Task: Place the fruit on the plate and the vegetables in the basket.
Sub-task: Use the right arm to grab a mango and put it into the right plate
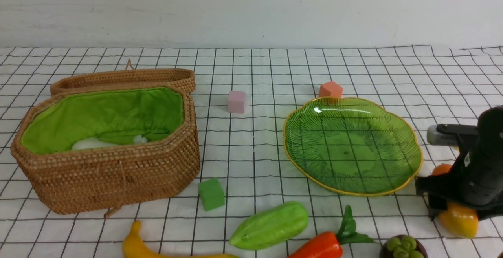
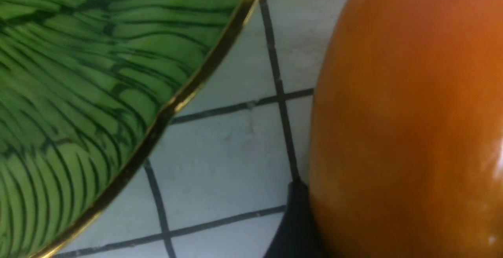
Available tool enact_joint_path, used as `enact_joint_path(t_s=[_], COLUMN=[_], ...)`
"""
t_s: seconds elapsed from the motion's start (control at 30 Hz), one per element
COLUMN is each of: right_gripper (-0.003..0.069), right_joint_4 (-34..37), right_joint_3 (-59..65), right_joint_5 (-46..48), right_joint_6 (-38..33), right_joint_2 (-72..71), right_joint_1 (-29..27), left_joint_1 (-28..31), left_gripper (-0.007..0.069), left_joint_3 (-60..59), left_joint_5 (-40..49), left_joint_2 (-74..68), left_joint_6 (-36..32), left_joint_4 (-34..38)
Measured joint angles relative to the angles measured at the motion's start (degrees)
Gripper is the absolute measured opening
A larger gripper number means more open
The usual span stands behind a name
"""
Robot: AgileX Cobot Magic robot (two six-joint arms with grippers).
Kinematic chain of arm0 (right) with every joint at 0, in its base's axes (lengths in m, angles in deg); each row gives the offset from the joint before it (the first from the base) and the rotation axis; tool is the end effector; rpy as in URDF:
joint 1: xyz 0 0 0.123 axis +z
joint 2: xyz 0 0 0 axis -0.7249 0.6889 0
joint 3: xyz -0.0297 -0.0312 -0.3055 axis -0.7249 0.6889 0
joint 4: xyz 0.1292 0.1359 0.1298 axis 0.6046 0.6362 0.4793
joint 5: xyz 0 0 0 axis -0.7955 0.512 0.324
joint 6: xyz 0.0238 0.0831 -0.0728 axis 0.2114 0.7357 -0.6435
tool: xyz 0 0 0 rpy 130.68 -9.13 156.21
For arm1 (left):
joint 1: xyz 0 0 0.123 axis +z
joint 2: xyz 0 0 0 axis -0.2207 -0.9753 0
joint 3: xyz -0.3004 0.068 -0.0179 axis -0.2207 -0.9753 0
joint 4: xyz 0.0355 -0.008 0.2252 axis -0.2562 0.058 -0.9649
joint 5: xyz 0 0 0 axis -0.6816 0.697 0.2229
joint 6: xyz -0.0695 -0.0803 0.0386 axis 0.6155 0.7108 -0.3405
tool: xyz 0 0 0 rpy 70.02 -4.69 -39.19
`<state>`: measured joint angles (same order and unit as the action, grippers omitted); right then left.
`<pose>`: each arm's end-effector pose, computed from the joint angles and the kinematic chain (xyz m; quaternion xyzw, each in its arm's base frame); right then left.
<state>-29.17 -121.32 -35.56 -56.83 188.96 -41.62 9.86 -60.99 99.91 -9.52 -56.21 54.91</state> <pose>0.3074 0.0170 0.1845 0.0851 0.9886 -0.0199 0.1224 0.0253 0.0011 0.1623 -0.0716 0.8051 -0.0690 0.5847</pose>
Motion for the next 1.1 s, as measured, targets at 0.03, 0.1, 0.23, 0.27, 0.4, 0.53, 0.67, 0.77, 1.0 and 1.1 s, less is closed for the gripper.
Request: enact_joint_path(t_s=[0.03,0.1,0.23,0.27,0.4,0.53,0.67,0.77,1.0,1.1], right_gripper=[0.0562,0.0562,0.0562,0.0562,0.0562,0.0562,0.0562,0.0562,0.0562,0.0564], right_joint_4=[0.0,0.0,0.1,0.3,3.1,10.2,19.8,23.2,25.2,25.2], right_joint_3=[0.0,0.0,0.0,-0.1,-1.7,-6.3,-12.9,-15.9,-22.6,-23.0], right_joint_5=[0.2,0.5,-0.3,-1.0,-6.4,-9.0,-9.8,-10.2,-10.9,-10.5], right_joint_6=[0.0,0.0,0.0,0.0,-3.4,-9.7,-17.0,-20.7,-24.3,-24.3], right_joint_2=[-0.3,-1.8,-8.9,-10.8,-15.1,-13.2,-5.2,-0.2,14.2,15.1], right_joint_1=[0.0,0.0,0.0,0.0,0.0,0.0,0.0,0.1,0.1,0.1], left_joint_1=[0.0,0.0,0.0,0.0,0.0,0.0,0.0,0.0,0.0,0.0], left_gripper=[0.0239,0.0239,0.0239,0.0239,0.0239,0.0239,0.0239,0.0239,0.0239,0.0239], left_joint_3=[0.0,0.0,0.0,0.0,0.0,0.0,0.0,0.0,0.0,0.0], left_joint_5=[0.0,0.0,0.0,0.0,0.0,0.0,0.0,0.0,0.0,0.0], left_joint_2=[0.0,0.0,0.0,0.0,0.0,0.0,0.0,0.0,0.0,0.0], left_joint_6=[0.0,0.0,0.0,0.0,0.0,0.0,0.0,0.0,0.0,0.0], left_joint_4=[0.0,0.0,0.0,0.0,0.0,0.0,0.0,0.0,0.0,0.0])
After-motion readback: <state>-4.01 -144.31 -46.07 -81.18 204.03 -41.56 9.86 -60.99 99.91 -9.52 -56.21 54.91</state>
